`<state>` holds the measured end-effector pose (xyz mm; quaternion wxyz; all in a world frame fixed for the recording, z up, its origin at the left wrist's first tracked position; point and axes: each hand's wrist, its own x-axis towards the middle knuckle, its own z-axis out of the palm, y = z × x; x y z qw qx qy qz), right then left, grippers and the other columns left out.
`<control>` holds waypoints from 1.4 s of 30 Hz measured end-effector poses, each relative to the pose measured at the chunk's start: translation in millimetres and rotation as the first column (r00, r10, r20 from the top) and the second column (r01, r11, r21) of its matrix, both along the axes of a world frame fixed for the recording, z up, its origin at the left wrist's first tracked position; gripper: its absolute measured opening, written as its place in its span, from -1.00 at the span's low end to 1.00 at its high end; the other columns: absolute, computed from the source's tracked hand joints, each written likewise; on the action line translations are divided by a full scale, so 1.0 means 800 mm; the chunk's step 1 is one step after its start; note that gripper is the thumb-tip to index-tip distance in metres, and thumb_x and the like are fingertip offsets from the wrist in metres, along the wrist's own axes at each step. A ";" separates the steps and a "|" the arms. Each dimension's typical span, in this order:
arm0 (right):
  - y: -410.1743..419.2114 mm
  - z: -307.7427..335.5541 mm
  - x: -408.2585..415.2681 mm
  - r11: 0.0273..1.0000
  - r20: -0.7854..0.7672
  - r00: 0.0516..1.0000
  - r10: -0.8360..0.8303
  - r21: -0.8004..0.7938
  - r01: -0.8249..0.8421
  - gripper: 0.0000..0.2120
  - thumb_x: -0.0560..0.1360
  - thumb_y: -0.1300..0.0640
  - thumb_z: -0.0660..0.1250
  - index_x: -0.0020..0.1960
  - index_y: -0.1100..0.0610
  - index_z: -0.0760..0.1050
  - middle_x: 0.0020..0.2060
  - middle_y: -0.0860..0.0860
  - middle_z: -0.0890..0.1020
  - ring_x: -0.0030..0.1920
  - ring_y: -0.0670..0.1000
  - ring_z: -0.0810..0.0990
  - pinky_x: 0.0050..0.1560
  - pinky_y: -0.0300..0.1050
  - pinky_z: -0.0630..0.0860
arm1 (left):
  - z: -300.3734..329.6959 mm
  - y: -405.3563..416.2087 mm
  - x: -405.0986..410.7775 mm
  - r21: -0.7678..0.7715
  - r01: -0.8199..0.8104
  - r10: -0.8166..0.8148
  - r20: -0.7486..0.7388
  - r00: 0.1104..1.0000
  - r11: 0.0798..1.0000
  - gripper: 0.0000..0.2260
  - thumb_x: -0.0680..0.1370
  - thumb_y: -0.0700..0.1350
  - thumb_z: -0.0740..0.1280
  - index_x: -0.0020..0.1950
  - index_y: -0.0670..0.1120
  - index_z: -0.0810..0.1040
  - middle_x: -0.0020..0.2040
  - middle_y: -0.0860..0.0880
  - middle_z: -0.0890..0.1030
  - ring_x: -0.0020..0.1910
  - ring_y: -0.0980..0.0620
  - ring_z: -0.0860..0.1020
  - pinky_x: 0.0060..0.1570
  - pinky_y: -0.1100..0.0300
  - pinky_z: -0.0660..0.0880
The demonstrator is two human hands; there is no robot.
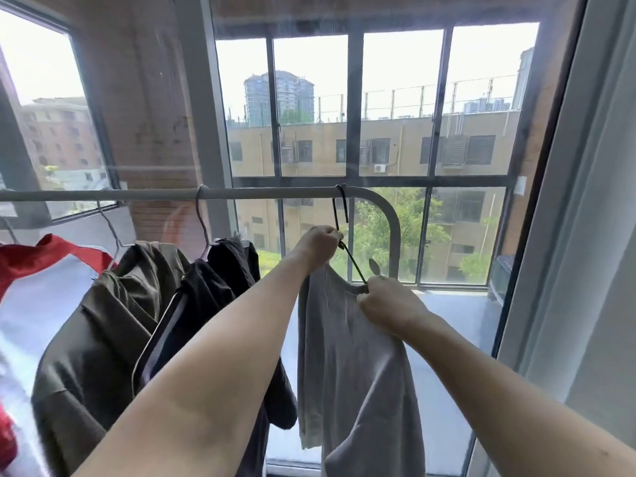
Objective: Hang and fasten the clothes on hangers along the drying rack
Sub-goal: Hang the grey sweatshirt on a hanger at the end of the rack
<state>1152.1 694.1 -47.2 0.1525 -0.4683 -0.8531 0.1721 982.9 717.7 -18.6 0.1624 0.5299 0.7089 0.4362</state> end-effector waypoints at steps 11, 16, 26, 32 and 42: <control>0.006 0.054 -0.001 0.998 -0.033 0.999 -0.008 0.060 0.010 -0.82 0.51 0.21 0.16 0.05 0.23 0.46 0.13 0.20 0.56 0.00 0.19 0.50 -0.08 -0.09 0.40 | 0.004 0.022 -0.006 0.195 -0.028 0.019 0.046 0.999 0.980 -0.70 0.66 -0.17 0.13 -0.10 -0.21 0.61 -0.31 -0.02 0.54 -0.33 0.02 0.45 -0.31 0.18 0.34; 0.004 0.081 -0.009 0.996 -0.021 1.000 0.016 0.083 -0.014 -0.93 0.51 0.23 0.15 -0.03 0.19 0.38 -0.06 0.13 0.48 -0.08 0.15 0.47 -0.12 -0.08 0.40 | 0.011 0.025 -0.011 0.290 -0.086 0.059 0.099 0.993 0.953 -0.69 0.63 -0.18 0.12 -0.20 -0.16 0.58 -0.27 -0.05 0.58 -0.26 -0.05 0.49 -0.17 0.04 0.43; 0.013 0.106 -0.026 0.990 0.077 0.996 0.046 0.132 -0.056 -0.90 0.50 0.24 0.18 0.01 0.15 0.34 0.02 0.14 0.52 -0.10 0.12 0.47 -0.15 -0.10 0.42 | 0.004 0.038 -0.018 0.289 -0.180 0.149 0.126 0.981 0.940 -0.66 0.63 -0.18 0.09 -0.27 -0.11 0.53 -0.13 -0.19 0.65 -0.18 -0.10 0.51 -0.06 0.00 0.46; 0.030 0.088 -0.037 0.993 0.150 0.988 0.035 0.108 -0.052 -0.83 0.49 0.24 0.19 0.07 0.19 0.43 -0.16 0.08 0.46 -0.13 0.11 0.50 -0.17 -0.10 0.45 | -0.023 0.046 -0.027 0.182 -0.151 0.120 0.170 0.978 0.971 -0.67 0.63 -0.15 0.09 -0.24 -0.11 0.54 -0.21 -0.11 0.64 -0.08 -0.19 0.58 0.11 -0.13 0.49; 0.034 0.056 -0.016 0.992 0.260 0.962 0.087 0.069 -0.108 -0.92 0.51 0.26 0.16 -0.01 0.17 0.36 -0.09 0.12 0.51 -0.12 0.11 0.49 -0.17 -0.10 0.44 | -0.059 0.019 -0.014 0.092 -0.157 0.127 0.271 0.954 0.983 -0.70 0.65 -0.25 0.10 -0.23 -0.17 0.51 -0.25 -0.15 0.58 -0.19 -0.08 0.51 -0.11 0.10 0.42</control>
